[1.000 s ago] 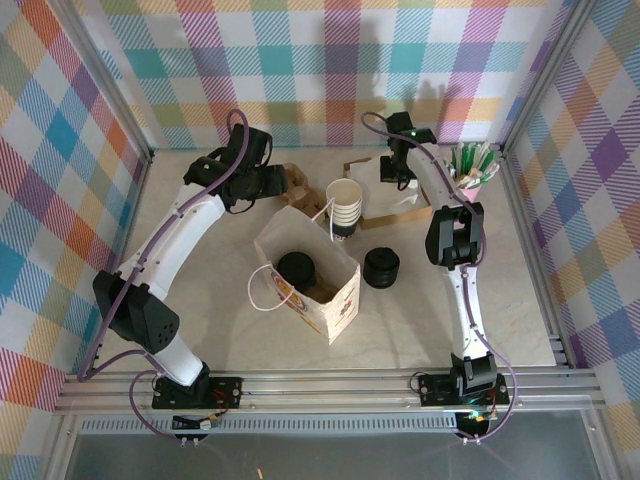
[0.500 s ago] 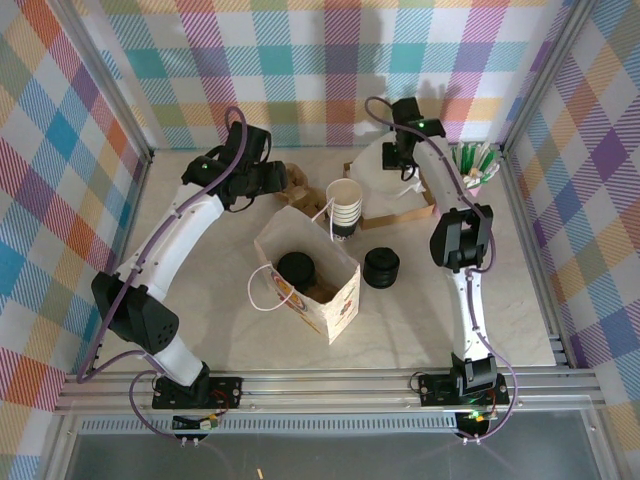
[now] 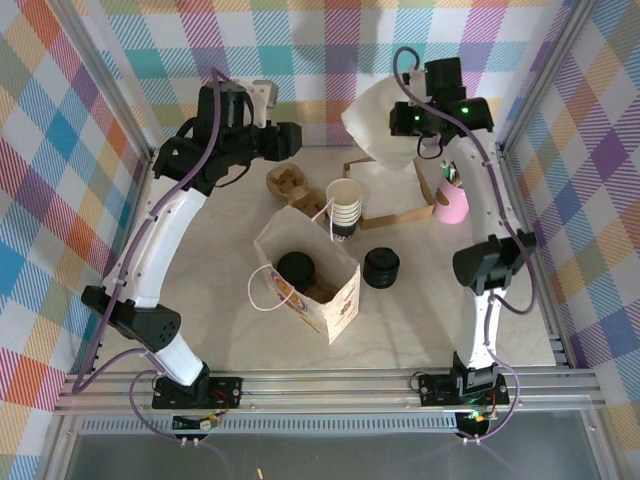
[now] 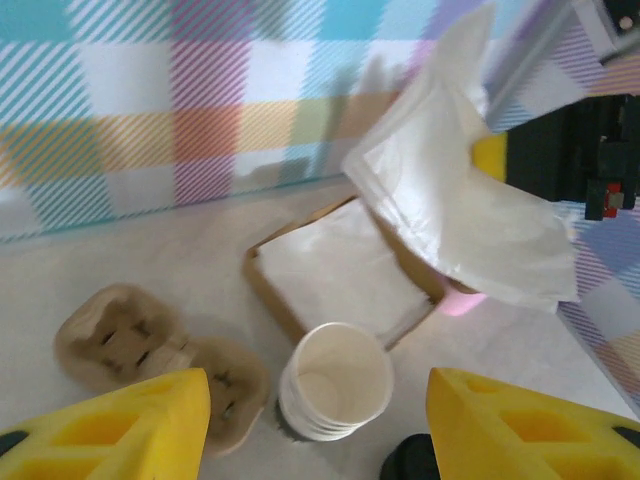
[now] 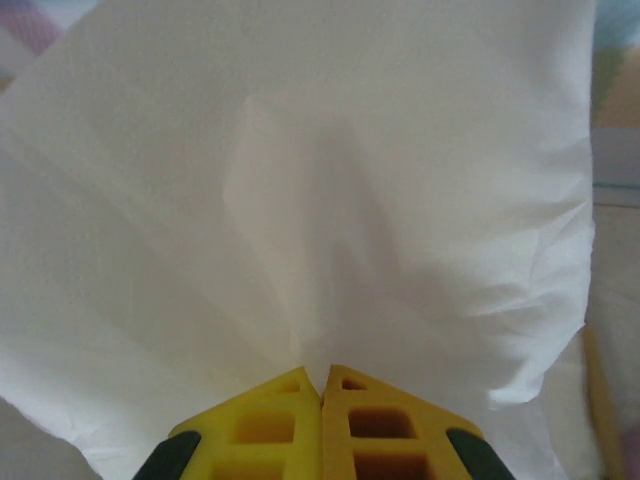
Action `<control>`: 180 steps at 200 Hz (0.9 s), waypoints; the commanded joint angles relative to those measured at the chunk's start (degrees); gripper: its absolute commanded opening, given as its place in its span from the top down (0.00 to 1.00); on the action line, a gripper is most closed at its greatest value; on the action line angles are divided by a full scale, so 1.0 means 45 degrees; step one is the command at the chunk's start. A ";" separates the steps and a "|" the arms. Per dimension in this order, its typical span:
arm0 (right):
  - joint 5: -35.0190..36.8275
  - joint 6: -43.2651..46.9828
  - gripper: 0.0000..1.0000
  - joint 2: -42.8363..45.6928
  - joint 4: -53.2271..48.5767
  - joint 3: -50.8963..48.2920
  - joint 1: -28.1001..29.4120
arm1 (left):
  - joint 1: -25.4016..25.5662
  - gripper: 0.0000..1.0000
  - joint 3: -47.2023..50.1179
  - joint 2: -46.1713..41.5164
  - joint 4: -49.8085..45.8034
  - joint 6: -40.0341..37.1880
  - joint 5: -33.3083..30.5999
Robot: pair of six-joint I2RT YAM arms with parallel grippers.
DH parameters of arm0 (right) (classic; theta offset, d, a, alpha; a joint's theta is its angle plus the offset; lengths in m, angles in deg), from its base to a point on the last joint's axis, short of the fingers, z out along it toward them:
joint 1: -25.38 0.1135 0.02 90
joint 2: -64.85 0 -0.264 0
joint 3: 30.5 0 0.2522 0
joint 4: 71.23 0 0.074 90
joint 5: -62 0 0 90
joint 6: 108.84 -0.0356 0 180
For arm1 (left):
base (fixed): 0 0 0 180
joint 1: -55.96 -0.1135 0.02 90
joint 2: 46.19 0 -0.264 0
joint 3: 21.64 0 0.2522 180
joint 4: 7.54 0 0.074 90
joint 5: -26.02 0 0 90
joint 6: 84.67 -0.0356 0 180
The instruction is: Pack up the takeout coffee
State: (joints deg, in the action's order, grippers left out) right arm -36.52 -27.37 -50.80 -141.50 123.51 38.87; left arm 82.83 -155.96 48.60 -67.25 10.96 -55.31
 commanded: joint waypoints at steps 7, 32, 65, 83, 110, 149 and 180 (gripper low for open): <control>-0.3545 -0.0893 1.00 0.2087 0.1457 -0.1872 0.0001 | 0.1001 0.39 -0.0698 -0.0034 0.0563 -0.1172 0.1705; -0.4592 -0.0772 1.00 0.3628 0.1909 -0.3400 0.0273 | 0.1761 0.35 -0.0649 -0.0366 0.1115 -0.1054 0.1895; -0.4659 -0.0444 1.00 0.5893 0.2783 -0.5559 0.0799 | 0.2081 0.32 -0.0341 -0.0709 0.2609 0.0452 0.2802; -0.3641 0.0077 1.00 0.6881 0.2779 -0.6278 0.1225 | 0.2143 0.32 0.0082 -0.1004 0.3639 0.1306 0.3308; -0.2571 0.0411 1.00 0.7895 0.2738 -0.7019 0.1317 | 0.2153 0.32 0.0986 -0.1589 0.5027 0.2491 0.3525; -0.1878 0.1603 1.00 0.8663 0.2308 -0.7379 0.1641 | 0.2211 0.35 0.0757 -0.1504 0.4703 0.3741 0.3231; -0.1155 0.2209 1.00 0.8965 0.2206 -0.7530 0.2005 | 0.2253 0.38 -0.0426 -0.0571 0.3975 0.4978 0.4251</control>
State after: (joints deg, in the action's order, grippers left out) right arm -45.06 -21.75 -11.51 -131.36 90.70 46.70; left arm 92.40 -154.08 43.42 -48.46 27.07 -40.58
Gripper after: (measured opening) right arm 0.058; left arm 0.627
